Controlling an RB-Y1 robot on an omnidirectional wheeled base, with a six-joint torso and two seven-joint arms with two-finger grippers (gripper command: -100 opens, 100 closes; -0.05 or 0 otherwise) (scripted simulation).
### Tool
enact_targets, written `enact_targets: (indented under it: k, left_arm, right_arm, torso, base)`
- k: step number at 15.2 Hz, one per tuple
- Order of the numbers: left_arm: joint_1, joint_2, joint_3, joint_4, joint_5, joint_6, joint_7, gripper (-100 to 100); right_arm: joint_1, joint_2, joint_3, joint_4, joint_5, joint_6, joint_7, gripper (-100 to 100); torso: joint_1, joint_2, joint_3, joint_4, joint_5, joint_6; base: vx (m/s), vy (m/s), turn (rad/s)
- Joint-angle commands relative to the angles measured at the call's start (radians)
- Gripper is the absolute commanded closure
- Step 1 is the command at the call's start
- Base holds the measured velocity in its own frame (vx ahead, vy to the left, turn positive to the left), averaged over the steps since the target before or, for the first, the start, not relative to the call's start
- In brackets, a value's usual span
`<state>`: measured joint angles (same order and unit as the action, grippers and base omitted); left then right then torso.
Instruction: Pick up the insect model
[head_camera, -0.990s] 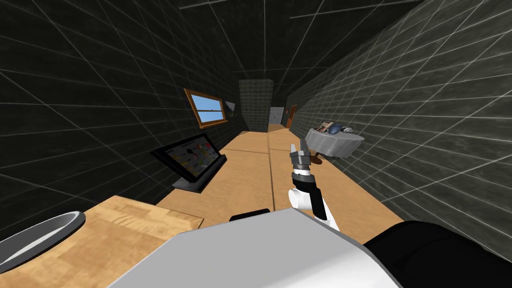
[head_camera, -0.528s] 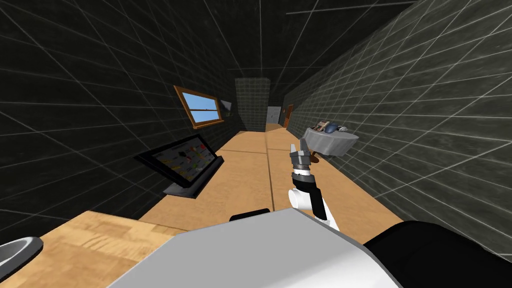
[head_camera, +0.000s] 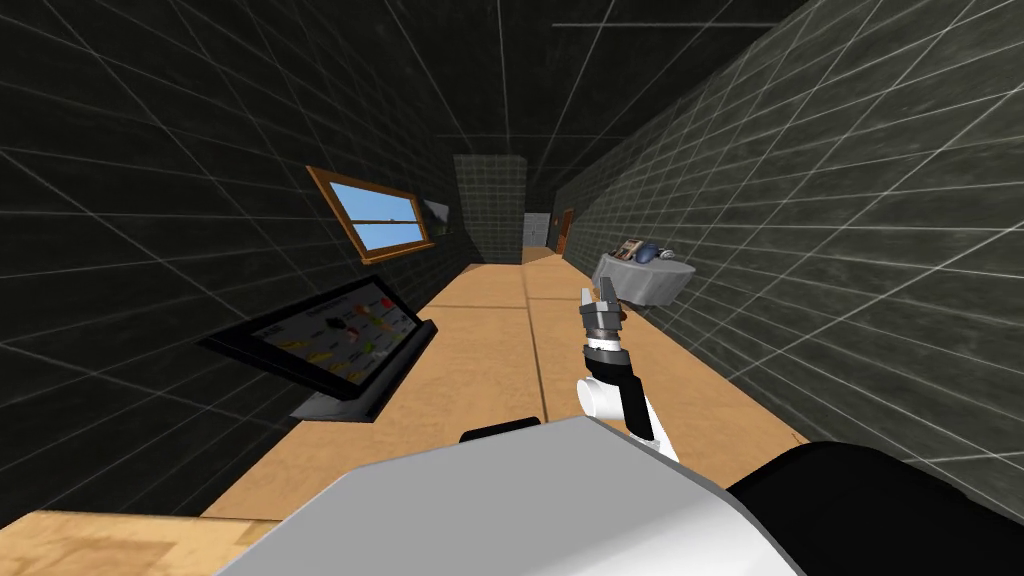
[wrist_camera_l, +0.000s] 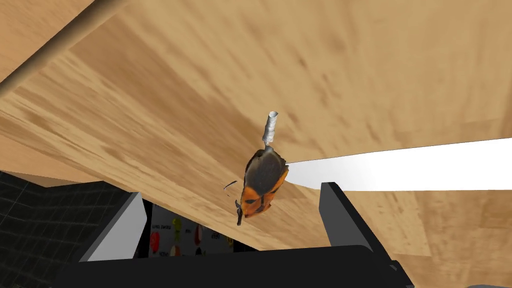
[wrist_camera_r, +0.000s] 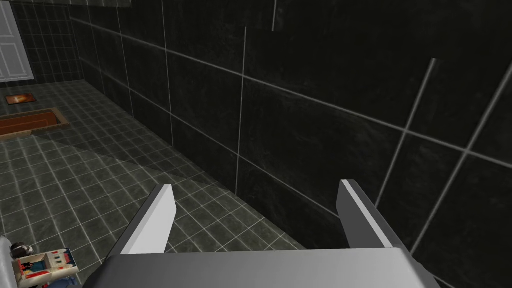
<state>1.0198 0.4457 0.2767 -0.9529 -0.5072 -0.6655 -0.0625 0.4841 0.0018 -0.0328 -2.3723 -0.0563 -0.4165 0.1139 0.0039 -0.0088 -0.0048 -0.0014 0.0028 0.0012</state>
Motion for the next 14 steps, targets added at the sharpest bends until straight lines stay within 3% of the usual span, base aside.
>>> enact_targets:
  k: [1,2,8,12,14]
  left_arm:
    - [0.003,0.000,0.001,0.050,-0.017,-0.001,-0.004,-100]
    - [0.012,-0.001,0.002,0.083,-0.035,-0.008,-0.007,-100]
    - [0.018,-0.002,0.002,0.155,-0.053,-0.015,-0.009,-100]
    - [0.027,-0.009,-0.002,0.247,-0.086,-0.028,-0.013,-100]
    - [0.027,-0.009,-0.002,0.247,-0.086,-0.028,-0.013,-100]
  right_arm:
    - [0.000,0.000,0.000,0.000,0.000,0.000,0.000,0]
    - [0.000,0.000,0.000,0.000,0.000,0.000,0.000,0]
    - [0.000,0.000,0.000,0.000,0.000,0.000,0.000,0]
    - [0.000,0.000,0.000,0.000,0.000,0.000,0.000,0]
    - [0.000,0.000,0.000,0.000,0.000,0.000,0.000,0]
  torso:
    - [0.000,0.000,0.000,0.000,0.000,0.000]
    - [0.000,0.000,0.000,0.000,0.000,0.000]
    - [0.000,0.004,0.002,0.001,0.000,0.000]
    - [0.000,0.002,0.001,0.001,0.000,0.000]
    - [0.001,0.003,0.001,0.001,0.000,0.000]
  base:
    - [0.130,0.023,-0.134]
    - [0.152,0.009,-0.166]
    - [0.081,0.018,-0.077]
    - [0.103,0.023,-0.127]
    - [0.053,0.034,-0.007]
